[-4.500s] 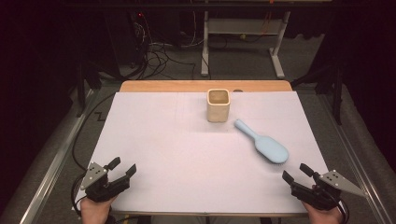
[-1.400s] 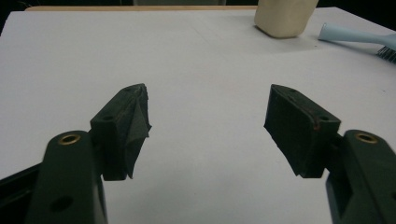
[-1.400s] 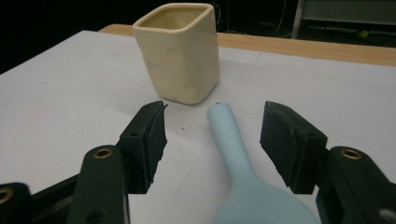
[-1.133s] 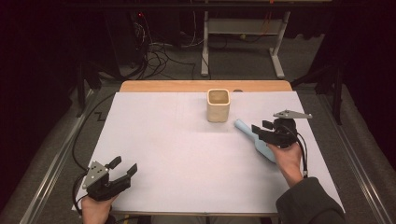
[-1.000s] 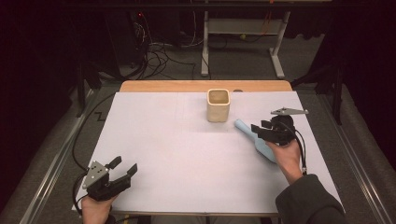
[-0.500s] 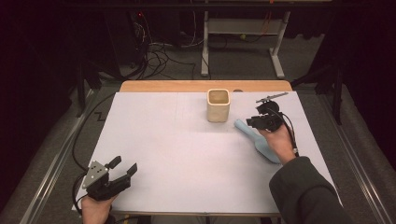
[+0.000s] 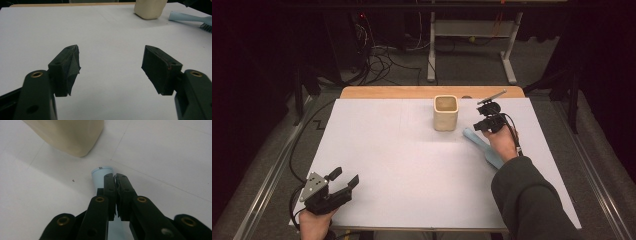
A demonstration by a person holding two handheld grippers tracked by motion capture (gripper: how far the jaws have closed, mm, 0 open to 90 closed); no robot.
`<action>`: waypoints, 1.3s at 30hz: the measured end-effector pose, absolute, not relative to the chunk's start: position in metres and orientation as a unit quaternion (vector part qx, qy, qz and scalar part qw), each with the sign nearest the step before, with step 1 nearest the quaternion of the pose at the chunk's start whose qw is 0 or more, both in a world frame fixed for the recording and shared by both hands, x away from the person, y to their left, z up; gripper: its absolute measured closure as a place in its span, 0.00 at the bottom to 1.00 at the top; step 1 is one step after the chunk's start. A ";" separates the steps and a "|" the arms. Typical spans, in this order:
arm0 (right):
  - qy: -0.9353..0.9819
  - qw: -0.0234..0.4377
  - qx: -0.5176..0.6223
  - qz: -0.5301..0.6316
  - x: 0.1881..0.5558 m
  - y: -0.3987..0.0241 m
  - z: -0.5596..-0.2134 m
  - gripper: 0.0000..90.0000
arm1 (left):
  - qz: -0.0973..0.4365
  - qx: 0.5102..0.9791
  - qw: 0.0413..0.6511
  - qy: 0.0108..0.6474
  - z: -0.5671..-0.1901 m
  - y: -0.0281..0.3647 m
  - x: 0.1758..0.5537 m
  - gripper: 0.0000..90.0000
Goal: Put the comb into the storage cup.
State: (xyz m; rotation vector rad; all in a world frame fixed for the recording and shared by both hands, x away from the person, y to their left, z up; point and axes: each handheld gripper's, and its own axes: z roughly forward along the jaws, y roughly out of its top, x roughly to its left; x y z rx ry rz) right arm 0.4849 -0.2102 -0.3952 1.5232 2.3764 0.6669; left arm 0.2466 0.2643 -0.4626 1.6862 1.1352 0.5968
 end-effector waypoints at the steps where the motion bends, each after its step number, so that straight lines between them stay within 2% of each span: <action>1: 0.813 0.118 0.526 0.221 0.489 -0.209 -0.398 0.99 | 0.246 0.694 0.489 0.467 -0.463 0.264 0.247 0.35; 20: 0.799 0.091 0.565 0.186 0.507 -0.208 -0.418 1.00 | 0.245 0.696 0.487 0.467 -0.463 0.264 0.246 0.35; 39: 0.827 0.071 0.526 0.184 0.487 -0.188 -0.419 1.00 | 0.247 0.697 0.486 0.465 -0.462 0.263 0.245 0.35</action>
